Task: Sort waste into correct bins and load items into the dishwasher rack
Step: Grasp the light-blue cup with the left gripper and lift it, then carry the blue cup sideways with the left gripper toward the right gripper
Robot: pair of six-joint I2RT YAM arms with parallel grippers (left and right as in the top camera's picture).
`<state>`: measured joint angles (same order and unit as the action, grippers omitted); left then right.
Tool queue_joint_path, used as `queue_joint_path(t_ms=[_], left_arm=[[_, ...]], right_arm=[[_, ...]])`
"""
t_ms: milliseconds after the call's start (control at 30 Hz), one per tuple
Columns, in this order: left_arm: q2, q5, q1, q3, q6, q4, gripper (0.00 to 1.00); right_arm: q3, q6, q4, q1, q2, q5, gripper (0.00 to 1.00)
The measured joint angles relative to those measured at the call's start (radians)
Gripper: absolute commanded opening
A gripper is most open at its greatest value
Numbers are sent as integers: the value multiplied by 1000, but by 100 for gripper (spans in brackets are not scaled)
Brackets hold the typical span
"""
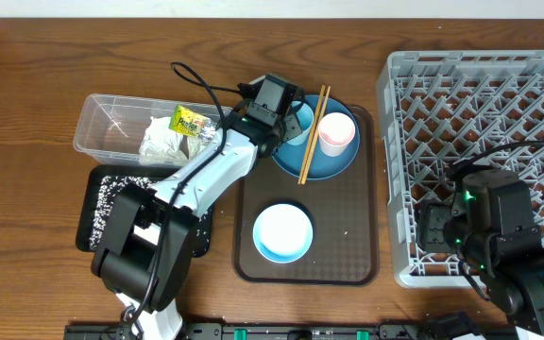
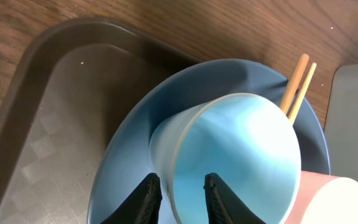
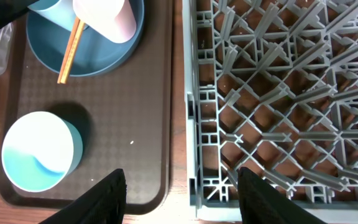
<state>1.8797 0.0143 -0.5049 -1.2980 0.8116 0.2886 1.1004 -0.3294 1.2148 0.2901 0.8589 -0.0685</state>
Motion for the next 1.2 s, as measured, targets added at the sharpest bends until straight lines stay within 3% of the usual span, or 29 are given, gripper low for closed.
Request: queue_joint_path(t_ms=[433,533,633,1000,1133,1200], left_arm=[[0,0,-6,14,0,21,22],[0,-3,-7,15,2,21,19],[0,-6,-8,15,3,21,6],[-19,19,52,23,0,22,6],[-116,84,127,34,-6,33,6],[-198,127,164,34,-8,48,6]], right_arm=[[0,5,3,0,0,0,58],[0,5,3,0,0,0,57],[0,5,3,0,0,0,57],[0,35,-52,0,0,0,61],[0,49,-86,0,0,11,62],[0,55,-97,0,0,31,57]])
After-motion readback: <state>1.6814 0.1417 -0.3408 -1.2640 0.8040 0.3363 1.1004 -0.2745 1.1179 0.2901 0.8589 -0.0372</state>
